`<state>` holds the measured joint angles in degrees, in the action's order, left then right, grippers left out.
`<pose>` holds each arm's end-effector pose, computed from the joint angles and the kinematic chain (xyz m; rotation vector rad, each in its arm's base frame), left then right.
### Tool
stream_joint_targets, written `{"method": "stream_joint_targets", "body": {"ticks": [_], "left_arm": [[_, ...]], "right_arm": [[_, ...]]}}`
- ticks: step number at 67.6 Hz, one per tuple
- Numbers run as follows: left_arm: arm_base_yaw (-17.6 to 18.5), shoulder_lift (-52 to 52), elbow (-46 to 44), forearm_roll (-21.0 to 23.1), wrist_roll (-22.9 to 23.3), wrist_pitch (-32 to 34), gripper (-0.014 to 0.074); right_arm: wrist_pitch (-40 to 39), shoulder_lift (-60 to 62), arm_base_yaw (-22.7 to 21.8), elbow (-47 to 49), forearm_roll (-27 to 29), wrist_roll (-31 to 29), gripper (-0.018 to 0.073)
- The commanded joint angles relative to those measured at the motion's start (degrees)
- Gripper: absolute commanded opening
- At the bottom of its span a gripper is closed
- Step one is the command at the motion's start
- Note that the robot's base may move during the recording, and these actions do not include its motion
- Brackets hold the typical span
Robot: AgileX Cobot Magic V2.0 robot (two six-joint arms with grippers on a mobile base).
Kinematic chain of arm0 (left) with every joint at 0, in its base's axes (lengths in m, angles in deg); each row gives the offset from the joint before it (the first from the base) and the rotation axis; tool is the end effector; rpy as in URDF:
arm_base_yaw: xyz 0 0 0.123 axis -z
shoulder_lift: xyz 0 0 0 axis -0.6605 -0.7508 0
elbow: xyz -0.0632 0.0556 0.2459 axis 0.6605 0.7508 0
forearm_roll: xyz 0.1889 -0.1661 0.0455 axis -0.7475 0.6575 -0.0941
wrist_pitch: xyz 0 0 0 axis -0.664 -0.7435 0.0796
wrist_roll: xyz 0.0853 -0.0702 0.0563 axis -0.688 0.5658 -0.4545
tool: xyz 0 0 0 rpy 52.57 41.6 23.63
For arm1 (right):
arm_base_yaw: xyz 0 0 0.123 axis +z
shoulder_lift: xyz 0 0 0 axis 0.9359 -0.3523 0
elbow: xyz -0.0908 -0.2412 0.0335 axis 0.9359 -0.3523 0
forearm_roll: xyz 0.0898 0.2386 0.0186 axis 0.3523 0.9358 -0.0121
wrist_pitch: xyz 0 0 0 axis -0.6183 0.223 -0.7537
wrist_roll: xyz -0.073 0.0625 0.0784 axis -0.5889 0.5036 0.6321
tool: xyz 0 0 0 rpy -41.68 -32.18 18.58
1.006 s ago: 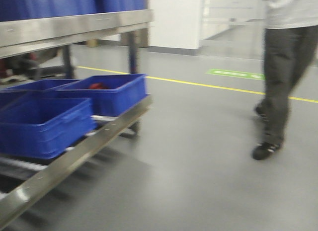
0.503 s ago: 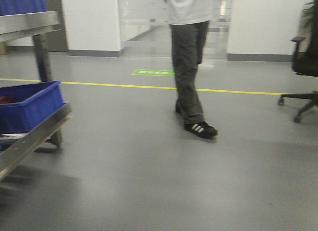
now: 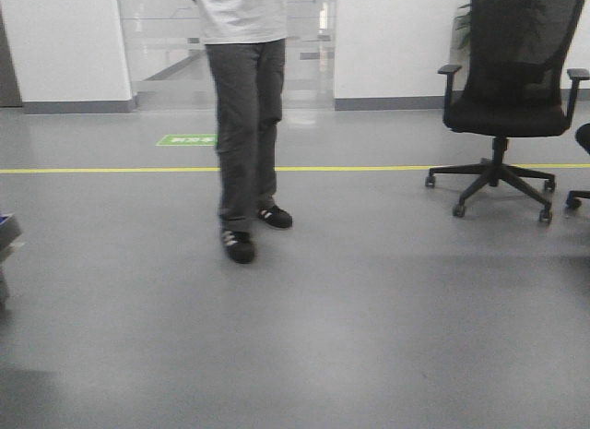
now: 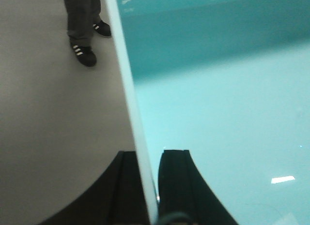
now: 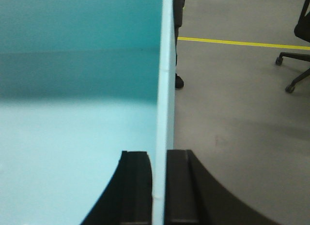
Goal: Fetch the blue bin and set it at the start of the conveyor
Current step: 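Hold the teal bin with both grippers while driving away from the rack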
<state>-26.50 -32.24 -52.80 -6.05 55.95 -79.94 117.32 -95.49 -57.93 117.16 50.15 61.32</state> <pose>0.3722 -0.0958 0.4406 0.1103 2.1384 -0.2134 0.3953 0.0818 0.4429 -0.1124 1.9428 0.2089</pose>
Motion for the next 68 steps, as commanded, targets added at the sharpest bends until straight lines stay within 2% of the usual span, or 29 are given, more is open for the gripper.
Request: {"method": "stream_joint_targets", "body": {"ticks": [1, 68], "left_arm": [[0.16, 0.71, -0.5, 0.63, -0.95, 1.14, -0.0111], [0.16, 0.71, -0.5, 0.63, -0.95, 1.14, -0.0111]], "right_arm": [[-4.12, 0.77, -0.34, 0.5, 0.15, -0.14, -0.0151], [-4.12, 0.77, -0.34, 0.5, 0.15, -0.14, -0.0151]]}}
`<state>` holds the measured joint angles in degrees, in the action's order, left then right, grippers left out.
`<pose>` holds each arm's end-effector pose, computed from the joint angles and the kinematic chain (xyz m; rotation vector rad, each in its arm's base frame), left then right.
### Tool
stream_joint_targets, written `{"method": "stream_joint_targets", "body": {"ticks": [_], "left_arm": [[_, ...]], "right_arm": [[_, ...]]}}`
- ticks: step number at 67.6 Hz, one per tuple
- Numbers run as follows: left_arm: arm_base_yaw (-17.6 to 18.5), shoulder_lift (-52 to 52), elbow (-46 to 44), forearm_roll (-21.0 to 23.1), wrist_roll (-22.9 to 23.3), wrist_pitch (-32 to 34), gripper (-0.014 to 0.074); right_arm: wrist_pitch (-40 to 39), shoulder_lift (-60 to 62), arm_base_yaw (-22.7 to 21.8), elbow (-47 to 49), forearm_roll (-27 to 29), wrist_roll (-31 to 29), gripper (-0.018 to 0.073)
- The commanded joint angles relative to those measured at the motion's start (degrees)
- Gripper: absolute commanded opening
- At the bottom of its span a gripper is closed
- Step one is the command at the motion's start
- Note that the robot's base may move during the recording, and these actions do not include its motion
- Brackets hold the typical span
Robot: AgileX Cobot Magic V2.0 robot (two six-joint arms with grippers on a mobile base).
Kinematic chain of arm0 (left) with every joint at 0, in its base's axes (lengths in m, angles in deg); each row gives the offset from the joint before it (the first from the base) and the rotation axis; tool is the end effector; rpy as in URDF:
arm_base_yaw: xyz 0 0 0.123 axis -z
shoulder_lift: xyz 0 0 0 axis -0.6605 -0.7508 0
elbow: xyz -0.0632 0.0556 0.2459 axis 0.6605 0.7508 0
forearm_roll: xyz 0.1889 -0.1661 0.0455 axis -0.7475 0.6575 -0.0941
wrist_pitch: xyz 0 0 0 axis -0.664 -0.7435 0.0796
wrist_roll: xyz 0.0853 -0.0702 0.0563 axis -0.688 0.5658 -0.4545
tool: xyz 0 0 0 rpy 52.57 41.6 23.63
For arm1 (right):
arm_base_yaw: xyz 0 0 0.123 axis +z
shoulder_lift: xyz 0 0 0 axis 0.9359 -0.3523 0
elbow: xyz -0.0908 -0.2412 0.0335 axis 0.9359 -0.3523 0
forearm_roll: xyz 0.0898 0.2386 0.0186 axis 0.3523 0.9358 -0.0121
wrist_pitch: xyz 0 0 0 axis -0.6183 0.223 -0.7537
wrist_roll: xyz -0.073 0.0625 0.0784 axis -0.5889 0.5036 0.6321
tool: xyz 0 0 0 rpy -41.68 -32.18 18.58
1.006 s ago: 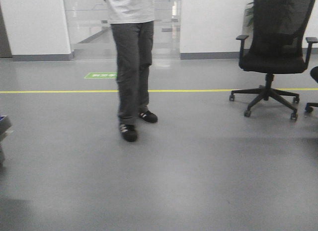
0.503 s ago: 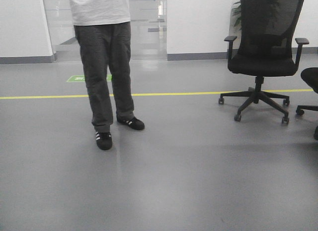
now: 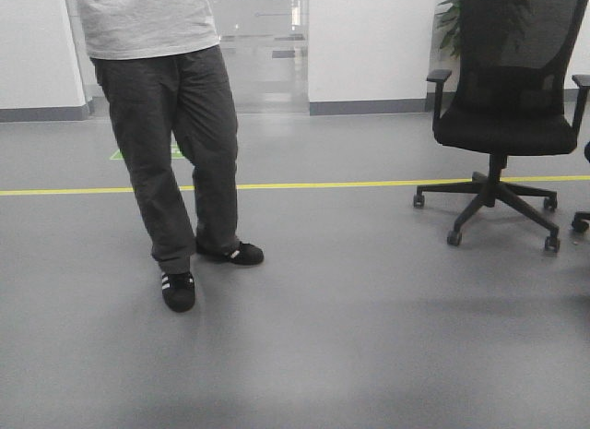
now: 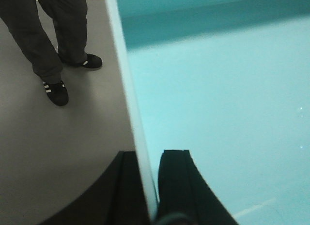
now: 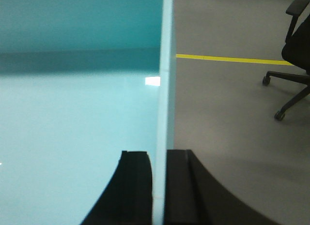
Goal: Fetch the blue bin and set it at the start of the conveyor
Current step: 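Hold the teal bin with both grippers while driving away from the rack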
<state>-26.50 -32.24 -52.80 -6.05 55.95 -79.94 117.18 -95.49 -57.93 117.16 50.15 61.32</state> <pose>0.3722 -0.0958 0.4406 0.1103 2.1384 -0.2134 0.3954 0.0819 0.4432 -0.1123 1.9404 0.2092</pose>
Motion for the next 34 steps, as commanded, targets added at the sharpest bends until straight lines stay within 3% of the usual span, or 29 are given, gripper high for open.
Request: {"method": "stream_joint_targets", "body": {"ticks": [1, 16, 34], "left_arm": [[0.16, 0.71, -0.5, 0.63, -0.95, 1.14, -0.0111], [0.16, 0.71, -0.5, 0.63, -0.95, 1.14, -0.0111], [0.16, 0.71, -0.5, -2.46, -0.95, 1.14, -0.0111]], "right_arm": [[-3.98, 0.77, -0.34, 0.5, 0.15, -0.14, -0.0151], [-4.07, 0.77, -0.34, 0.5, 0.15, -0.14, -0.0151], [-4.07, 0.77, -0.34, 0.5, 0.15, -0.14, -0.0151]]}}
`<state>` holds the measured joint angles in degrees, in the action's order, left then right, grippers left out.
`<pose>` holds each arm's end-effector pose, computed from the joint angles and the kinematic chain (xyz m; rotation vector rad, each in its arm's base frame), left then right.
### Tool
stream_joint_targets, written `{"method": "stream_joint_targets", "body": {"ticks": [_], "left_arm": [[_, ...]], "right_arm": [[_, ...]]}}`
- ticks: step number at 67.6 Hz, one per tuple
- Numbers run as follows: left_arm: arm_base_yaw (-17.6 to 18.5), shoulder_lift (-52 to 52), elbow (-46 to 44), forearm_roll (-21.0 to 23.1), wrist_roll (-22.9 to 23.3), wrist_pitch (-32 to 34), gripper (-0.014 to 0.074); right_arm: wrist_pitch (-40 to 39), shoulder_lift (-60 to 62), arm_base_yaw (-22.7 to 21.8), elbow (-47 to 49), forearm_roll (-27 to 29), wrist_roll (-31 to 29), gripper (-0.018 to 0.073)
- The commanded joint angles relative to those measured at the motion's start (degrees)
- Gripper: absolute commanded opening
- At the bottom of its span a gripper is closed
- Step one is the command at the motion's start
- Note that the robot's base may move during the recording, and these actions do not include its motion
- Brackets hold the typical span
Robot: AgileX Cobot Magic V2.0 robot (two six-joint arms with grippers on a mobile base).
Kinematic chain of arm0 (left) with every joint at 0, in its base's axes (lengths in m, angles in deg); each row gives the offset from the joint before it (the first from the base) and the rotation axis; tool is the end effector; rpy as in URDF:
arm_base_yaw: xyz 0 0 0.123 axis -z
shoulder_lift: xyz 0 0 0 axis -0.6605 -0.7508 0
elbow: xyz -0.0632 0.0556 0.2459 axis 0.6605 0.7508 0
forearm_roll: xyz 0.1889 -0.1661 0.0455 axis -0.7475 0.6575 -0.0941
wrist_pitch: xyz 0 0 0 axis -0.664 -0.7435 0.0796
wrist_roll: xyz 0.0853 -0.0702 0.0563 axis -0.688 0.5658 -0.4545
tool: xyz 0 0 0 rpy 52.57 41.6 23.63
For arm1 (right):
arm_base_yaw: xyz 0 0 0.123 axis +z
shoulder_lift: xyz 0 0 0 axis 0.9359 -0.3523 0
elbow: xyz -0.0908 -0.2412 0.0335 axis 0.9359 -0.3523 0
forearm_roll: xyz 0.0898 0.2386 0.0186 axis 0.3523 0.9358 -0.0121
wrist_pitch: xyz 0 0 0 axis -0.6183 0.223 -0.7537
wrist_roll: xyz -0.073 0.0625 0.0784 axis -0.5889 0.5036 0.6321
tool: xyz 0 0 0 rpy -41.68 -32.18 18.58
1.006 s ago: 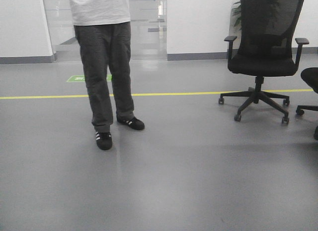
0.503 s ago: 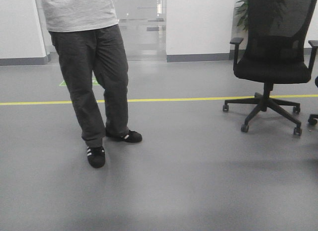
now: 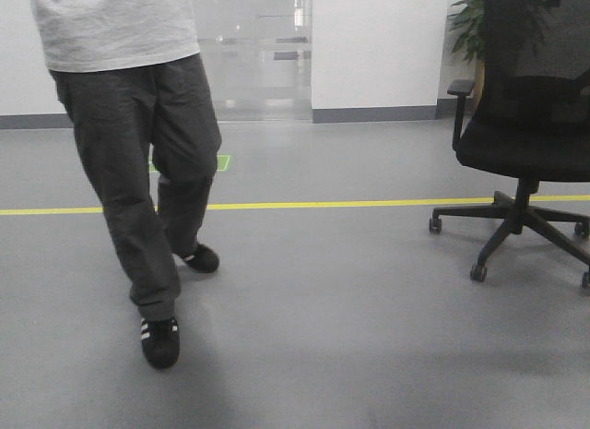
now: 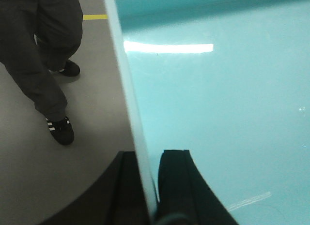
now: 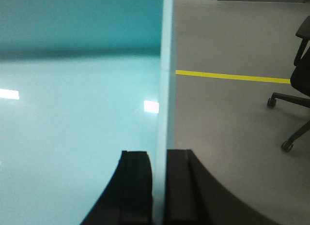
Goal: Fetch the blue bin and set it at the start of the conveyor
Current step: 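Hold the teal bin with both grippers while driving away from the rack, then hold the teal bin and drive up to the grey conveyor belt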
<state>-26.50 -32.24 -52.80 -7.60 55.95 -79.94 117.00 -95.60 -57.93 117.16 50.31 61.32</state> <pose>0.3729 -0.0930 0.4407 0.1118 2.1353 -0.1808 0.3961 0.0822 0.4428 -0.1114 1.9394 0.2124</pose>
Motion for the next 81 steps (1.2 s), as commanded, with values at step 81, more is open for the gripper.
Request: {"method": "stream_joint_targets", "body": {"ticks": [81], "left_arm": [[0.16, 0.71, -0.5, -2.0, -0.95, 1.14, -0.0111]], "right_arm": [[-4.29, 0.88, -0.34, 0.5, -0.01, -0.14, -0.0151]]}}
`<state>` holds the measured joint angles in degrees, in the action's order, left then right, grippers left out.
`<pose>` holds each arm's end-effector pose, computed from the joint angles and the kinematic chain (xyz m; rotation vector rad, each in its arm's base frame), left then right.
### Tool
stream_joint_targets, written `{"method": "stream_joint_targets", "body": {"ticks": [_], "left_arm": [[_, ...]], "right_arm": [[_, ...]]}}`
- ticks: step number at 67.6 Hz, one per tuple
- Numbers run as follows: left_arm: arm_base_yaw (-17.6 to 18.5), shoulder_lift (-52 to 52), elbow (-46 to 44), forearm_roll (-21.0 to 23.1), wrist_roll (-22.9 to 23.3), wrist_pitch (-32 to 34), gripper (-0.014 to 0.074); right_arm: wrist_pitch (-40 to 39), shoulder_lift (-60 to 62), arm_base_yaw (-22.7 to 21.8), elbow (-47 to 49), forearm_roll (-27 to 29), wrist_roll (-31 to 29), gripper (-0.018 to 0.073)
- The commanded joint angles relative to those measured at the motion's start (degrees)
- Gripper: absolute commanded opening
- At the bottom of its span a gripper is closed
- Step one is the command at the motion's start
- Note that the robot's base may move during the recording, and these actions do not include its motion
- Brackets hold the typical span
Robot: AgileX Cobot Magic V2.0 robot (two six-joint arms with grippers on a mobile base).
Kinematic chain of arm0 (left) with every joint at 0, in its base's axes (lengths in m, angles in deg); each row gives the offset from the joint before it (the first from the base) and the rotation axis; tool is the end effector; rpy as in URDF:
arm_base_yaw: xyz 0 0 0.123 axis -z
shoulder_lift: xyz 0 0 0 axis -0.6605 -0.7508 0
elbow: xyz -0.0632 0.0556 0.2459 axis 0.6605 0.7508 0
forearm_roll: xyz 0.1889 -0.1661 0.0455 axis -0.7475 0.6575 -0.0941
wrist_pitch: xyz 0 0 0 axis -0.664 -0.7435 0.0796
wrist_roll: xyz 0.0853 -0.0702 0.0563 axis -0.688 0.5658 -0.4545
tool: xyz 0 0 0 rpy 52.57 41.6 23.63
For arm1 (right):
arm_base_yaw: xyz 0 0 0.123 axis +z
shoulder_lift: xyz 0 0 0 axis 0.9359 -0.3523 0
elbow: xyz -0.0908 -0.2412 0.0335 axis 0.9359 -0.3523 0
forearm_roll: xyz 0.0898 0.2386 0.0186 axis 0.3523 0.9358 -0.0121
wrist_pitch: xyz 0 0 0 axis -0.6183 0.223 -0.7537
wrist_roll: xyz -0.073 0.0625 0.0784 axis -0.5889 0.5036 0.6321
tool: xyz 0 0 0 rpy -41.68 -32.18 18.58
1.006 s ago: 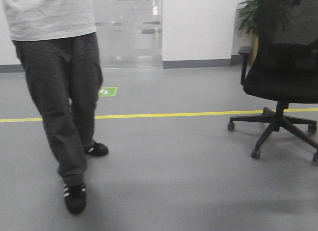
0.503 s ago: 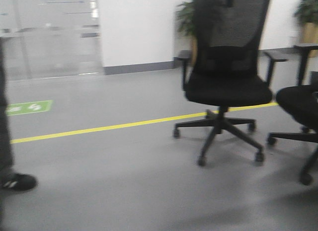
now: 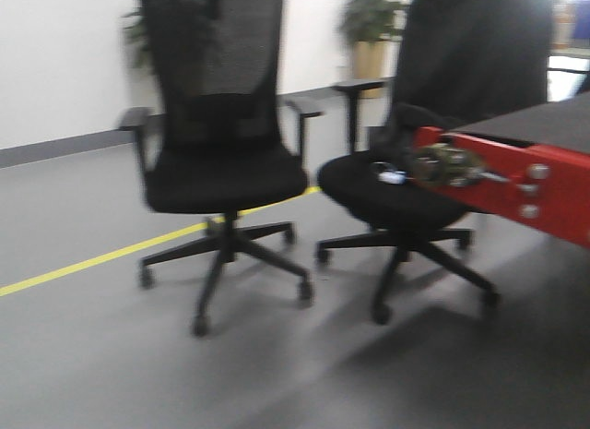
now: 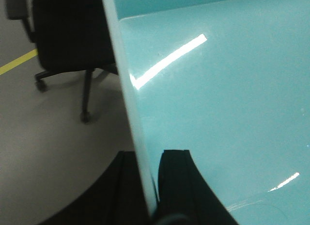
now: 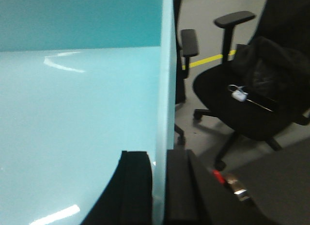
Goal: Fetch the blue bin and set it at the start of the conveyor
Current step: 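Hold the teal bin and drive up to the grey conveyor belt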
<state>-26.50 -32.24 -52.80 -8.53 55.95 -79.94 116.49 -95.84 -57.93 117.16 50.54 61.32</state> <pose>0.3733 -0.0914 0.4408 0.1127 2.1332 -0.1612 0.3977 0.0829 0.4421 -0.1098 1.9349 0.2174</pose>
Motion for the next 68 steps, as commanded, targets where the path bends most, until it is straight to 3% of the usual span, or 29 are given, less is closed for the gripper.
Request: {"method": "stream_joint_targets", "body": {"ticks": [1, 68], "left_arm": [[0.16, 0.71, -0.5, -1.19, -0.95, 1.14, -0.0111], [0.16, 0.71, -0.5, -5.45, -0.95, 1.14, -0.0111]], "right_arm": [[-3.79, 1.12, -0.34, 0.5, -0.24, -0.14, -0.0151], [-3.79, 1.12, -0.34, 0.5, -0.24, -0.14, -0.0151]]}}
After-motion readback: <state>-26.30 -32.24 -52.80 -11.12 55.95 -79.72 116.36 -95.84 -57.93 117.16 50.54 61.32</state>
